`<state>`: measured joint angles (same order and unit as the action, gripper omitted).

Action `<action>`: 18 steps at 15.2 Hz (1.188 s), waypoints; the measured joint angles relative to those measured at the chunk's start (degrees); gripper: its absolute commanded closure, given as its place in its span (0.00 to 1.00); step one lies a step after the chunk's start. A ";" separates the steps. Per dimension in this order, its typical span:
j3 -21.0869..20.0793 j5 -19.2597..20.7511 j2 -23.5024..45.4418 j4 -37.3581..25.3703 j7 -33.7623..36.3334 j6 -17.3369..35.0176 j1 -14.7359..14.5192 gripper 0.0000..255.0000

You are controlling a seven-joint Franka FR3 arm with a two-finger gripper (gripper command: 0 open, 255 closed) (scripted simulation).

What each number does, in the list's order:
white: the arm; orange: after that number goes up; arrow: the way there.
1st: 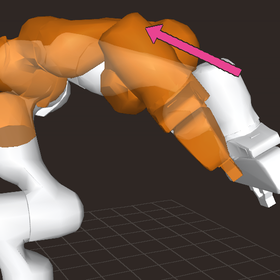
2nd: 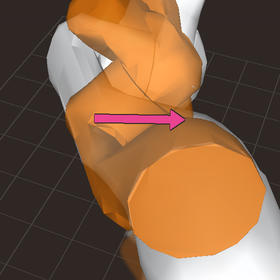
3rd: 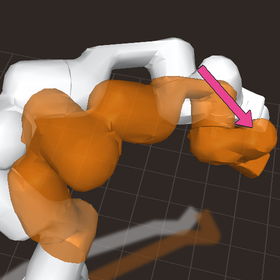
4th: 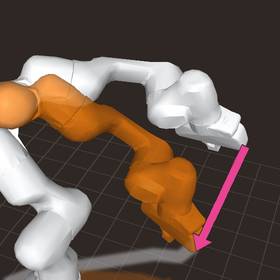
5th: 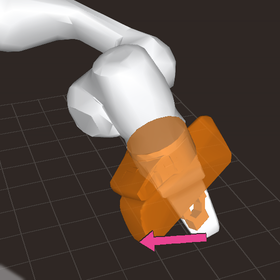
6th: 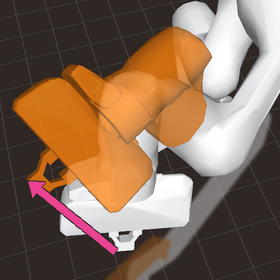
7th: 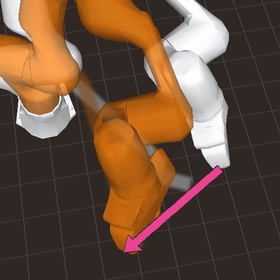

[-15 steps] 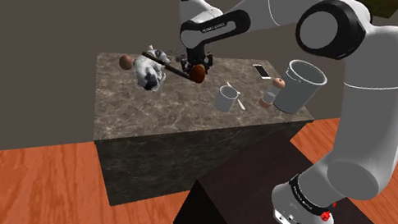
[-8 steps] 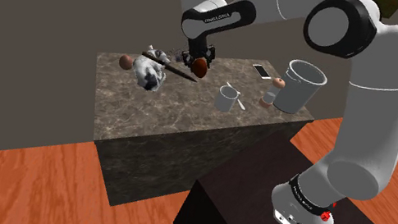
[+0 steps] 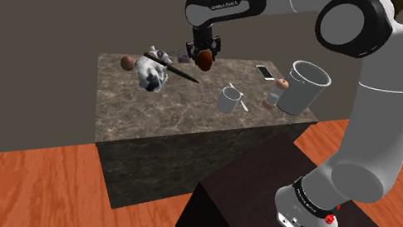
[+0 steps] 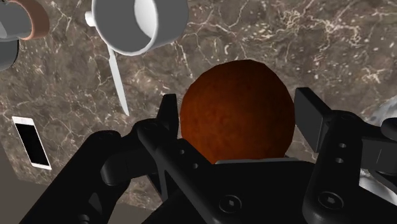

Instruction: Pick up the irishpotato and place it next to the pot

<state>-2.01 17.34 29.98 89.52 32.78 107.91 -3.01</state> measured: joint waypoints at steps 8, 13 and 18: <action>-0.16 -0.48 -2.26 -2.78 -1.25 -4.90 -0.15 1.00; -0.23 -0.71 -3.62 -4.54 -2.02 -7.93 -0.24 1.00; -0.24 -0.88 -4.26 -7.20 -2.87 -11.11 -0.32 1.00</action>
<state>-2.24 16.47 25.72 82.32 29.90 96.80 -3.33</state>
